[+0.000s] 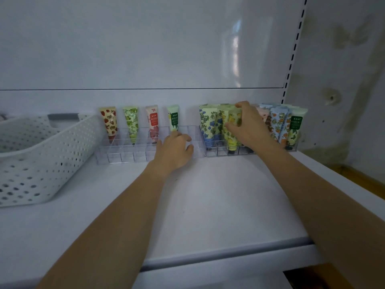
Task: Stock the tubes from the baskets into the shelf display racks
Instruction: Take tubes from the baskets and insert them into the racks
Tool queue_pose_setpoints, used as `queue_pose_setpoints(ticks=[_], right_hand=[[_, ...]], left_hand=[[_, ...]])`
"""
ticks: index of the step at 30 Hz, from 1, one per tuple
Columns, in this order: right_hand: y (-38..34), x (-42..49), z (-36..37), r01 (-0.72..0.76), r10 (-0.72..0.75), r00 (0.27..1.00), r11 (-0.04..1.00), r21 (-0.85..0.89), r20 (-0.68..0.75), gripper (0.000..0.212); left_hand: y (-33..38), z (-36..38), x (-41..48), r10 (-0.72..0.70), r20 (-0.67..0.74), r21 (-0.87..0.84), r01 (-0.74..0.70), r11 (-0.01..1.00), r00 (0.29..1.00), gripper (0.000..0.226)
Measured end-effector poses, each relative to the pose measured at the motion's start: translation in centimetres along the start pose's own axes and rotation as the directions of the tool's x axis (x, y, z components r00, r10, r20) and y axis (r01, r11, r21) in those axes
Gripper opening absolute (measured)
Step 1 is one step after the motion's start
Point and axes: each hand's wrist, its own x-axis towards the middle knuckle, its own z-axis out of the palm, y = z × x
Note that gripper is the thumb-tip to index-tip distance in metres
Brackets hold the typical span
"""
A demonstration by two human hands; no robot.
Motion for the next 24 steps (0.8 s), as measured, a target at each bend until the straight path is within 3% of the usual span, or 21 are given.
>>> queue_pose_setpoints(ticks=[6, 10, 16, 21, 24], right_hand=[[-0.9, -0.6, -0.2, 0.113, -0.131, 0.980, 0.987, -0.117, -0.150, 0.047], [-2.8, -1.1, 0.2, 0.279, -0.293, 0.942, 0.955, -0.102, -0.162, 0.041], [-8.5, -2.3, 2.8, 0.514, -0.514, 0.858, 0.858, 0.007, 0.001, 0.035], [-16.5, -1.2, 4.9, 0.679, -0.694, 0.705, 0.720, 0.145, 0.147, 0.037], [-21.2, 0.0, 6.8, 0.681, -0.721, 0.665, 0.692, 0.238, 0.193, 0.037]], left_hand=[[0.4, -0.6, -0.1, 0.013, -0.159, 0.003, -0.012, 1.000, 0.987, 0.033], [0.9, -3.4, -1.2, -0.027, -0.282, -0.179, -0.025, 0.983, 0.959, 0.033], [-3.8, -12.5, -2.9, 0.016, -0.348, 0.015, -0.012, 1.000, 0.937, 0.033], [-10.9, -19.5, -5.5, -0.111, -0.349, 0.143, 0.170, 0.975, 0.931, 0.032], [-15.1, -21.2, -7.0, -0.208, -0.289, 0.207, 0.273, 0.940, 0.935, 0.031]])
